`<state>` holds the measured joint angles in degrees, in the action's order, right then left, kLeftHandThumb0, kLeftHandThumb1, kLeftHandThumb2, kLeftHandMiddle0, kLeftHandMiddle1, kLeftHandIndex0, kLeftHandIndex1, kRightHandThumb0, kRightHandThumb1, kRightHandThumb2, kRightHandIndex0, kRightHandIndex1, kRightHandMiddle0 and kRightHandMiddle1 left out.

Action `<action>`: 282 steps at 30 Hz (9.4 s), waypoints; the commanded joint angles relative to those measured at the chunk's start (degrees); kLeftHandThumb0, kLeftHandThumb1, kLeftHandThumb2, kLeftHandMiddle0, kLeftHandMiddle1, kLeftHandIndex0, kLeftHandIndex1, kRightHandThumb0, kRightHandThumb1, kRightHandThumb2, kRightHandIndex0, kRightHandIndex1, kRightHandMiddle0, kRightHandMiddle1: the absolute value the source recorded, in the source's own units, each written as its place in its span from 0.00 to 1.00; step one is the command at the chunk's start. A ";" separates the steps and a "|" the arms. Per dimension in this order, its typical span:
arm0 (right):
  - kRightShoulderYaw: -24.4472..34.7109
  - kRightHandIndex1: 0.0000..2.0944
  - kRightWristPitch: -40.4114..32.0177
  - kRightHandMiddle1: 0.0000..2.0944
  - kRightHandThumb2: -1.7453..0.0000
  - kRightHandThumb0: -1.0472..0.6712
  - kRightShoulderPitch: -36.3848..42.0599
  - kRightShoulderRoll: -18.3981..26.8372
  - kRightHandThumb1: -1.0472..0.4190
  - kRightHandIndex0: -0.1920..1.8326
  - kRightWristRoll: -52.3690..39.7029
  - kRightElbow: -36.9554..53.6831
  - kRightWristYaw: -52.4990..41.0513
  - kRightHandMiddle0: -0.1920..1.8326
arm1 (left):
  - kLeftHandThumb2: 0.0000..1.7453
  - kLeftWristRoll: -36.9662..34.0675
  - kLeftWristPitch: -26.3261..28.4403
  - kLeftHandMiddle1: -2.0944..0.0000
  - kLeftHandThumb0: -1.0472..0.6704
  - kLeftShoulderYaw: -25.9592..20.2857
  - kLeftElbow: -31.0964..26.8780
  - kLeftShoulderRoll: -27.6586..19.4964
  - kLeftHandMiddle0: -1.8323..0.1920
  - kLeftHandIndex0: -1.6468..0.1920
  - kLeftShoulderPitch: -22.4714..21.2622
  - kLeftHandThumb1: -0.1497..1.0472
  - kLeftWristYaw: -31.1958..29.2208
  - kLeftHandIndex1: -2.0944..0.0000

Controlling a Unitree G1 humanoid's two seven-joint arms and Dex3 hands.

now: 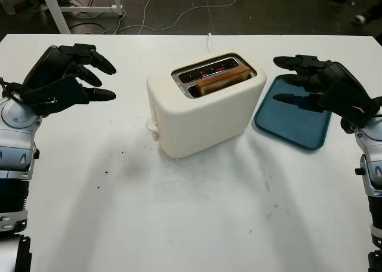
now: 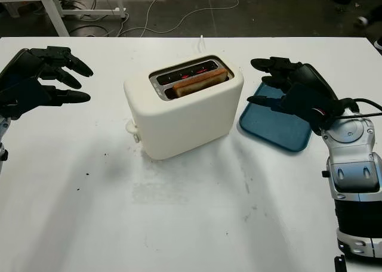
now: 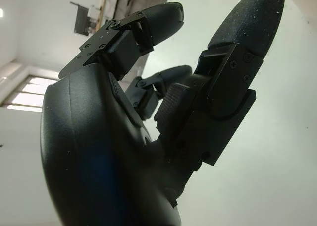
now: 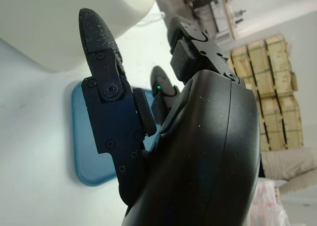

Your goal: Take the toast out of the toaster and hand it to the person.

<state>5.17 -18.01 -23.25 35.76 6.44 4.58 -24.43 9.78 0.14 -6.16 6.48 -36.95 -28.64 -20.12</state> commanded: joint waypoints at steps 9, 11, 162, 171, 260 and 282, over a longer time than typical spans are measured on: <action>-0.13 0.00 -0.28 0.00 1.00 0.22 -0.34 0.11 0.10 0.33 -0.26 0.32 -0.23 0.31 | 0.00 -0.18 0.17 0.57 0.00 -0.27 -0.22 -0.82 0.53 0.51 -0.29 0.71 -0.14 0.59; -0.05 0.00 -0.27 0.00 1.00 0.22 -0.34 -0.03 0.11 0.33 -0.38 0.30 -0.17 0.31 | 0.00 0.07 0.37 0.56 0.00 -0.15 -0.42 -0.86 0.53 0.51 -0.29 0.71 -0.06 0.59; -0.35 0.01 0.51 0.00 1.00 0.23 -0.83 -0.41 0.11 0.34 -0.60 -0.28 -0.40 0.31 | 0.00 -0.49 -0.24 0.56 0.00 -0.47 -0.37 -0.46 0.53 0.51 -0.20 0.72 0.69 0.59; -0.54 0.01 1.13 0.00 1.00 0.24 -0.96 -0.23 0.11 0.34 -0.36 -0.68 -0.46 0.31 | 0.00 -0.78 0.08 0.56 0.00 -0.55 -0.41 -0.37 0.53 0.51 0.00 0.72 0.50 0.59; -0.46 0.01 1.70 0.00 1.00 0.22 -1.59 0.06 0.10 0.34 -0.61 -1.63 -0.16 0.32 | 0.00 -0.78 0.05 0.56 0.00 -0.24 -0.30 0.60 0.53 0.51 -0.28 0.71 1.07 0.59; -0.17 0.01 1.83 0.00 1.00 0.23 -1.55 -0.09 0.10 0.34 -0.19 -0.65 -0.32 0.32 | 0.00 -0.88 -0.87 0.54 0.00 -0.66 -0.14 0.21 0.53 0.51 -0.11 0.71 1.41 0.57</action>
<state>4.46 -17.33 -24.57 35.77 7.14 3.49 -24.82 9.25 0.11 -6.33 6.38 -36.51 -28.66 -19.05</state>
